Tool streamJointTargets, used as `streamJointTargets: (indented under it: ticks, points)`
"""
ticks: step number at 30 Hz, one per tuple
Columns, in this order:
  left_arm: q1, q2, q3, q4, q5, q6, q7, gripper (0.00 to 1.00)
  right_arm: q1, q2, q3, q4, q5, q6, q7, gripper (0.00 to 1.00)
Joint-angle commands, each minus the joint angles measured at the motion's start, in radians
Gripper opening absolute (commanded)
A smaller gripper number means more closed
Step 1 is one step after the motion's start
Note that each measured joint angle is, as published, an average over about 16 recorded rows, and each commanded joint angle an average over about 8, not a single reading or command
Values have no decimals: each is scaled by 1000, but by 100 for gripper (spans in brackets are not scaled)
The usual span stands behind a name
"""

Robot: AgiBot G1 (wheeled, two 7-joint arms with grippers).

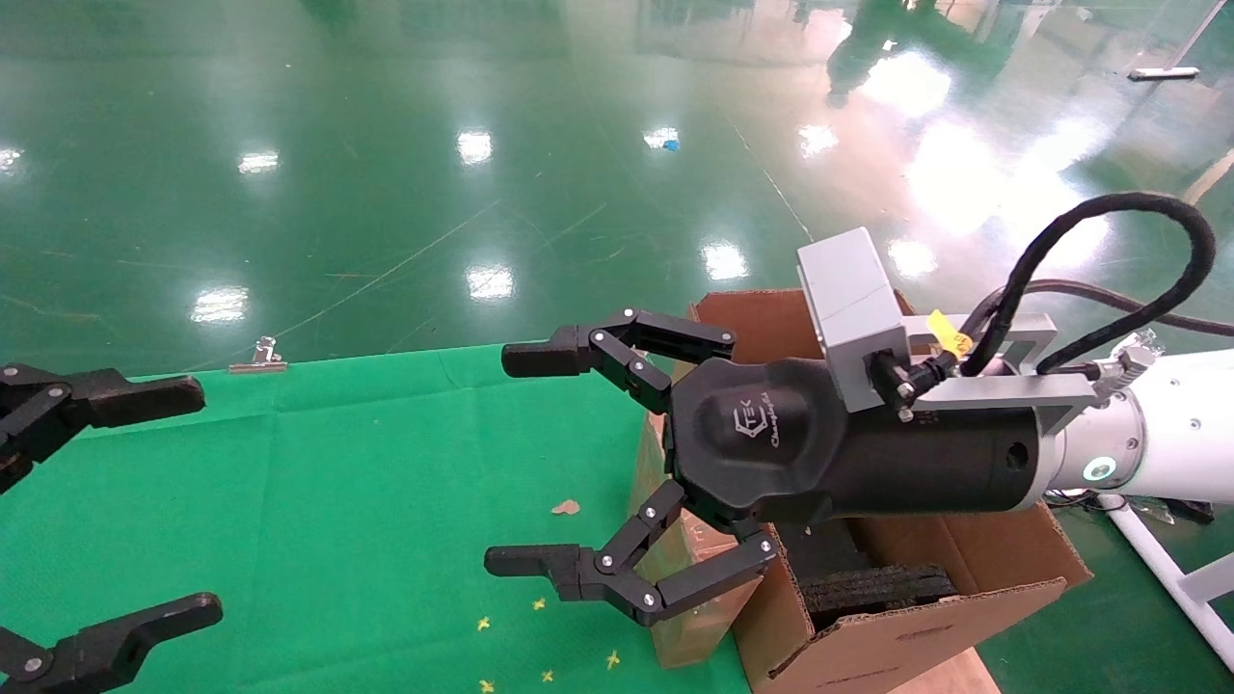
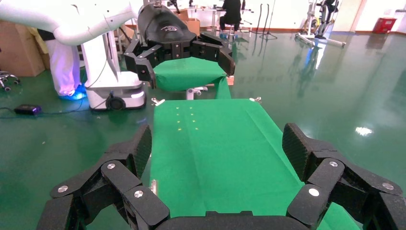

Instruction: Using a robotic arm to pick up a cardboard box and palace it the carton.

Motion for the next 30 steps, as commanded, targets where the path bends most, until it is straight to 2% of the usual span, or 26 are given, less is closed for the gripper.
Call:
streamJointTargets:
  ticks: [1,19,30]
  points:
    - [0,0,0,0,0,0,0,100,0,0,0,0,0,0,0,100]
    - [0,0,0,0,0,0,0,100,1,0,-4,3,-7,1,4,100]
    - [-1,0,1,1,0,0,1,100,82,-21,-94,52,-156,7,104,100]
